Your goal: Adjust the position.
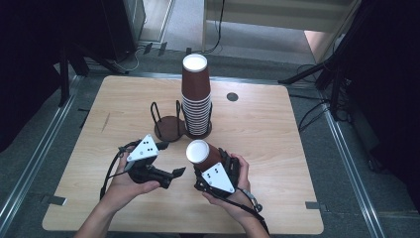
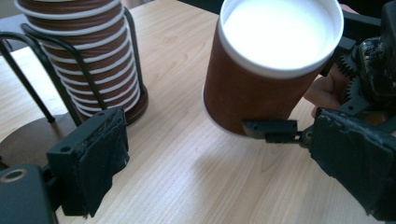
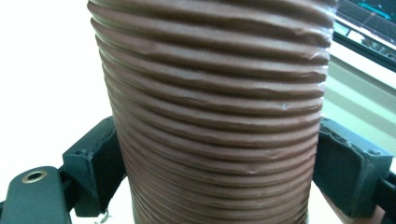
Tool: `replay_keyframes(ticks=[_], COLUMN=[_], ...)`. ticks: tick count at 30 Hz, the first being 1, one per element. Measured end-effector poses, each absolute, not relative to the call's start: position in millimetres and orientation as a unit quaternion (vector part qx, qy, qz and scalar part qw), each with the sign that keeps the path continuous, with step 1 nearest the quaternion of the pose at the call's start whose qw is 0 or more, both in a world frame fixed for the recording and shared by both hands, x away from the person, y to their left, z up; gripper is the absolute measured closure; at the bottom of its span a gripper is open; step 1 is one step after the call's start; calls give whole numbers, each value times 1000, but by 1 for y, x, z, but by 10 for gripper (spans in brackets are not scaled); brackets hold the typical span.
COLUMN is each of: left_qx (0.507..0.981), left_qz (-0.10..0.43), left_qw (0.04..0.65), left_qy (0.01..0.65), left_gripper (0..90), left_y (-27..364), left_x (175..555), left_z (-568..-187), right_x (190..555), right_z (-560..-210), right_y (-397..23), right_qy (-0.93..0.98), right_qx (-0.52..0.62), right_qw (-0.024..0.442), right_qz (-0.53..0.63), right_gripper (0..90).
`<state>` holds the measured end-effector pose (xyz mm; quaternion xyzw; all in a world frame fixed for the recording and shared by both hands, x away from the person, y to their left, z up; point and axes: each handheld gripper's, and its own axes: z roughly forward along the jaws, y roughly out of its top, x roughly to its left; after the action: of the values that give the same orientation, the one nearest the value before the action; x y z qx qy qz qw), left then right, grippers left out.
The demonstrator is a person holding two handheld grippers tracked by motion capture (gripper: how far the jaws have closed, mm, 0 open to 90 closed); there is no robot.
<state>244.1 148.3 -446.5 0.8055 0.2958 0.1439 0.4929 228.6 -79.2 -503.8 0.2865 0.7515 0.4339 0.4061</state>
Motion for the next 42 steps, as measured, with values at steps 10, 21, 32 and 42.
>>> replay_keyframes(ticks=[10, 21, 32, 42], left_qx=[830, 849, 866, 869], left_qz=[144, 143, 144, 134], left_qw=[468, 445, 421, 426], left_qy=[267, 247, 229, 215], left_gripper=[58, 67, 132, 204], left_y=[134, 125, 120, 121], left_x=[239, 235, 230, 228], left_z=[-451, -451, -451, -450], right_x=[220, 212, 205, 204], right_z=[-510, -516, -519, -519], right_y=[-70, -61, -54, -55], right_qy=[766, 783, 799, 798], right_qx=[235, 184, 142, 136], right_qw=[416, 417, 408, 411], right_qz=[430, 423, 418, 419], right_gripper=[128, 127, 125, 98])
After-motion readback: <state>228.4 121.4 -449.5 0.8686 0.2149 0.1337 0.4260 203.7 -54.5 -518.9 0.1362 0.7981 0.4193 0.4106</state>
